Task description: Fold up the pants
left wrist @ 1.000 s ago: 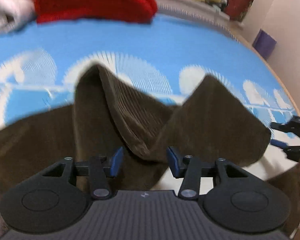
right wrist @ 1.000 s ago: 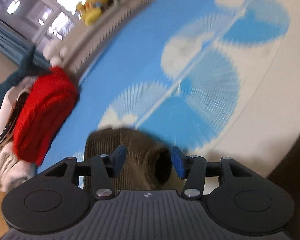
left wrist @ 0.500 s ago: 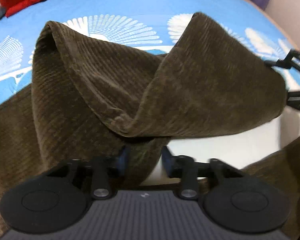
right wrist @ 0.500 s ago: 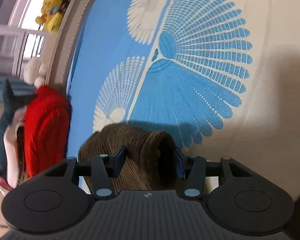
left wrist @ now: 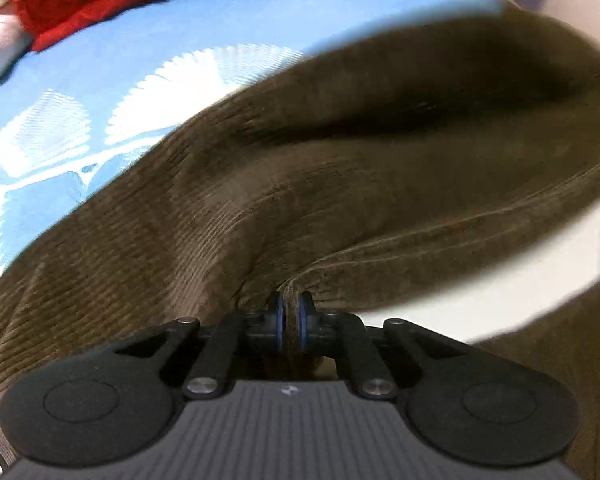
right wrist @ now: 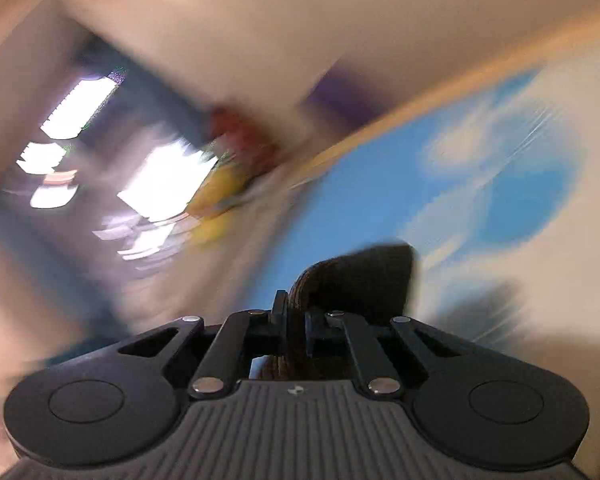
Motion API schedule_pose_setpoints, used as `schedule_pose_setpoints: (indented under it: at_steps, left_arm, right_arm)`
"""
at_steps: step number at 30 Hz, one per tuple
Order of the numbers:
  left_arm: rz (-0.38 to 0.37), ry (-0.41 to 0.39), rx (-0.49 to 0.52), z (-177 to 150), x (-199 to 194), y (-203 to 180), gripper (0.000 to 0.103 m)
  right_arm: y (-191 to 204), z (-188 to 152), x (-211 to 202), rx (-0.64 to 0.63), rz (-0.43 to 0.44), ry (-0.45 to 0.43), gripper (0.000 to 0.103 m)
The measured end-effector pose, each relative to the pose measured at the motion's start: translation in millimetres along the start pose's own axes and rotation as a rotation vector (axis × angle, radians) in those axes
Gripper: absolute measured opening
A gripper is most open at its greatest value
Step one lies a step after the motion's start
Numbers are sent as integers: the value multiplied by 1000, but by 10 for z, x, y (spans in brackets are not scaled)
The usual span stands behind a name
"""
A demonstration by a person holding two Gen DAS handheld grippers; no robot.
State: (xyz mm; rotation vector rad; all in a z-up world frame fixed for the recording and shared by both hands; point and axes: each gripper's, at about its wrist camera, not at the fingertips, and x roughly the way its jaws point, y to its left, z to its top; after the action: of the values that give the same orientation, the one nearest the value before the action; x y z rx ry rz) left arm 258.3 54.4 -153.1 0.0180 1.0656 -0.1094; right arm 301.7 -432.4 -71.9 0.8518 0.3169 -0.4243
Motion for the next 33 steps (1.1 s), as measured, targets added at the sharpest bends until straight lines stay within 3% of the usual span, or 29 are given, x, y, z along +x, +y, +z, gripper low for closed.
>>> schedule_pose_setpoints:
  at_steps: [1, 2, 5, 7, 10, 15, 16, 17, 18, 22, 24, 26, 28, 29, 30, 32, 33]
  left_arm:
    - [-4, 9, 24, -15, -6, -5, 8]
    - [-8, 18, 51, -44, -27, 0, 8]
    - [-26, 47, 113, -92, -24, -32, 8]
    - [-69, 68, 140, -128, -41, -11, 8]
    - [-93, 71, 157, -93, -52, 35, 9]
    - [-88, 72, 171, -59, -39, -22, 9]
    - [-87, 71, 176, -48, -54, -54, 9]
    - [-89, 68, 177, -45, -58, -58, 9]
    - [-98, 68, 173, -43, -60, -53, 9]
    - [-161, 76, 197, -50, -50, -99, 10]
    - [-186, 83, 237, -72, -50, -184, 12]
    - [-176, 86, 261, -87, -41, -238, 14]
    - [-179, 82, 272, -92, -52, -253, 14]
    - [-194, 78, 278, -92, -73, -251, 19]
    - [-217, 76, 287, -93, -108, -246, 32]
    - [-287, 59, 297, -98, -221, -210, 50]
    - [-336, 34, 293, -93, -310, -160, 51]
  right_arm:
    - [-139, -27, 135, -21, -115, 58, 8]
    - [-265, -61, 253, -12, -173, 120, 8]
    - [-735, -208, 585, 163, -196, 345, 12]
    - [-924, -228, 650, 227, -199, 379, 15]
    - [-1064, -127, 657, 247, -248, 326, 30]
    - [-1209, -43, 762, 278, -178, 326, 31]
    - [-1215, -31, 785, 258, -167, 330, 30]
    - [-1210, -21, 795, 240, -156, 330, 15]
    - [-1200, 13, 763, 233, -145, 321, 6]
    - [-899, 304, 397, 103, -81, 137, 6]
    - [-895, 367, 311, 41, -255, 106, 5]
    - [-1216, 324, 329, 108, -470, 165, 6]
    - [-1486, 266, 320, 189, -563, 198, 6]
    - [-1527, 263, 312, 204, -545, 192, 6]
    - [-1485, 275, 330, 174, -530, 195, 6]
    - [-1390, 299, 372, 120, -464, 199, 11]
    - [-1360, 312, 365, 98, -448, 198, 11]
